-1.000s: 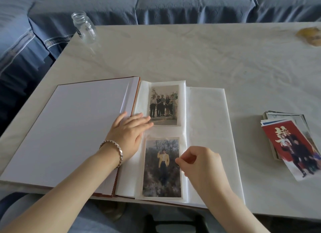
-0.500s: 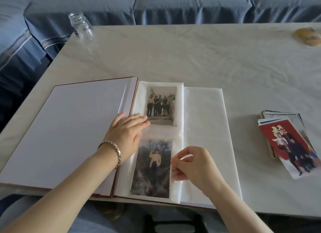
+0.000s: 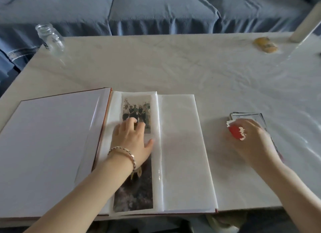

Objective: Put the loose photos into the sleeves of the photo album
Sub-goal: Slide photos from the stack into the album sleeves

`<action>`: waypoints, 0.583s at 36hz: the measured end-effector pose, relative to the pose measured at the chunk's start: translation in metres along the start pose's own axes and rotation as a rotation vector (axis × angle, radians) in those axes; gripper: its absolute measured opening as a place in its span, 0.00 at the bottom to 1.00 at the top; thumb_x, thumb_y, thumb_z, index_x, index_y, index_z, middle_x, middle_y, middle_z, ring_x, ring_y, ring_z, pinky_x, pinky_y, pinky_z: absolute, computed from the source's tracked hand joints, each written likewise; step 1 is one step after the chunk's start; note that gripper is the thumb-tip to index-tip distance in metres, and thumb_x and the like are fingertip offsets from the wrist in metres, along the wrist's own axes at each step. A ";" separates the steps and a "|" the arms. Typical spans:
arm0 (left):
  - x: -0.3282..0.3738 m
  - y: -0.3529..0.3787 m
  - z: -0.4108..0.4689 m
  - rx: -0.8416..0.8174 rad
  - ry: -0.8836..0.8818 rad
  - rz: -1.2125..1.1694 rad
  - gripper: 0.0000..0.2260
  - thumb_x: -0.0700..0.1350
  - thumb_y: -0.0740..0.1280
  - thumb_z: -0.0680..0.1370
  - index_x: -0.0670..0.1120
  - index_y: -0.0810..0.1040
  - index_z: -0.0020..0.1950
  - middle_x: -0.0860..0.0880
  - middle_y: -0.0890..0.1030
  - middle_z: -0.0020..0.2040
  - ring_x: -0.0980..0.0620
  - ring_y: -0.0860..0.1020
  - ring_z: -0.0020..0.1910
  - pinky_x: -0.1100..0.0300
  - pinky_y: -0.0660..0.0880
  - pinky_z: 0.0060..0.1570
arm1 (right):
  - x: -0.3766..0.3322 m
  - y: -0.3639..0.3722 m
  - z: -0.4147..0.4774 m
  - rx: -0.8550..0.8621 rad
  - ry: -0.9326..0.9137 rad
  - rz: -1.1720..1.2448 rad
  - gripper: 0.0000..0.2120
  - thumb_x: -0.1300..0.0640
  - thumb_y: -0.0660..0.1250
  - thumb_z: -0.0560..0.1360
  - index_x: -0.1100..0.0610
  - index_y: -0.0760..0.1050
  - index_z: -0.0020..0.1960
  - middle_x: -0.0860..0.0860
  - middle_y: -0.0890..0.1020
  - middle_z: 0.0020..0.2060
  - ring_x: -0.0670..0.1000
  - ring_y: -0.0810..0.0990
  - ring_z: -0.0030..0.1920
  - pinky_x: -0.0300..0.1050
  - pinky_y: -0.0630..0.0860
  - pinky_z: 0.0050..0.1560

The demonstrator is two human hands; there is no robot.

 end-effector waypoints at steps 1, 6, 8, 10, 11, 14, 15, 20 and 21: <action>0.007 0.000 0.002 -0.007 0.011 -0.042 0.26 0.60 0.55 0.78 0.49 0.57 0.73 0.47 0.55 0.72 0.47 0.57 0.71 0.53 0.54 0.71 | 0.008 -0.007 0.004 0.000 0.019 -0.068 0.16 0.55 0.73 0.70 0.56 0.78 0.56 0.53 0.77 0.57 0.57 0.75 0.56 0.44 0.67 0.52; 0.032 0.006 0.009 -0.051 0.149 -0.073 0.31 0.62 0.53 0.78 0.52 0.46 0.76 0.52 0.39 0.76 0.52 0.42 0.75 0.54 0.40 0.72 | 0.035 -0.014 0.005 -0.209 0.074 -0.358 0.27 0.47 0.71 0.69 0.56 0.71 0.65 0.53 0.75 0.61 0.58 0.74 0.58 0.48 0.70 0.55; 0.036 0.011 0.012 -0.100 0.174 -0.059 0.29 0.61 0.52 0.79 0.54 0.45 0.77 0.54 0.36 0.76 0.53 0.37 0.75 0.53 0.38 0.72 | 0.038 -0.011 0.001 -0.223 0.021 -0.406 0.26 0.45 0.69 0.70 0.55 0.71 0.64 0.52 0.75 0.61 0.57 0.74 0.58 0.46 0.69 0.54; 0.036 0.013 0.015 -0.122 0.174 -0.054 0.26 0.57 0.51 0.80 0.55 0.47 0.76 0.55 0.36 0.76 0.54 0.36 0.75 0.52 0.38 0.72 | 0.038 -0.013 -0.001 -0.218 0.011 -0.406 0.23 0.45 0.67 0.72 0.53 0.72 0.64 0.51 0.75 0.60 0.56 0.75 0.56 0.45 0.69 0.49; 0.035 0.013 0.015 -0.118 0.174 -0.059 0.24 0.54 0.50 0.81 0.56 0.47 0.76 0.55 0.37 0.76 0.54 0.36 0.75 0.52 0.39 0.72 | 0.038 -0.015 -0.001 -0.229 0.017 -0.404 0.22 0.45 0.66 0.73 0.53 0.71 0.65 0.50 0.76 0.58 0.55 0.75 0.55 0.43 0.68 0.46; 0.031 0.011 0.014 -0.091 0.168 -0.059 0.23 0.48 0.50 0.81 0.59 0.48 0.76 0.56 0.36 0.76 0.54 0.36 0.75 0.52 0.39 0.72 | 0.039 -0.021 0.002 -0.276 0.039 -0.355 0.22 0.45 0.64 0.75 0.51 0.70 0.66 0.49 0.73 0.48 0.54 0.75 0.48 0.41 0.66 0.41; 0.029 0.009 0.013 -0.087 0.168 -0.064 0.24 0.47 0.50 0.81 0.59 0.49 0.76 0.56 0.36 0.76 0.54 0.36 0.75 0.52 0.39 0.72 | 0.040 -0.022 0.003 -0.289 0.047 -0.325 0.21 0.46 0.64 0.75 0.51 0.71 0.66 0.48 0.72 0.46 0.53 0.73 0.44 0.41 0.67 0.40; 0.015 0.005 0.011 0.022 0.239 0.004 0.24 0.42 0.53 0.79 0.57 0.58 0.74 0.55 0.34 0.75 0.54 0.36 0.75 0.55 0.36 0.71 | 0.046 -0.027 0.009 -0.252 0.020 -0.374 0.15 0.52 0.55 0.80 0.57 0.78 0.53 0.52 0.78 0.39 0.56 0.78 0.39 0.45 0.72 0.37; 0.013 0.005 0.011 0.033 0.290 -0.009 0.24 0.39 0.54 0.78 0.55 0.62 0.73 0.54 0.38 0.76 0.53 0.39 0.75 0.57 0.35 0.70 | 0.047 -0.028 0.010 -0.211 0.025 -0.396 0.16 0.52 0.54 0.81 0.58 0.79 0.51 0.54 0.79 0.38 0.57 0.78 0.39 0.45 0.72 0.36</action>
Point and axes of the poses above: each hand's wrist, its own z-axis towards the middle knuckle, its own y-axis out of the palm, x = y × z, the point moved 2 cm from there along z, towards the middle knuckle
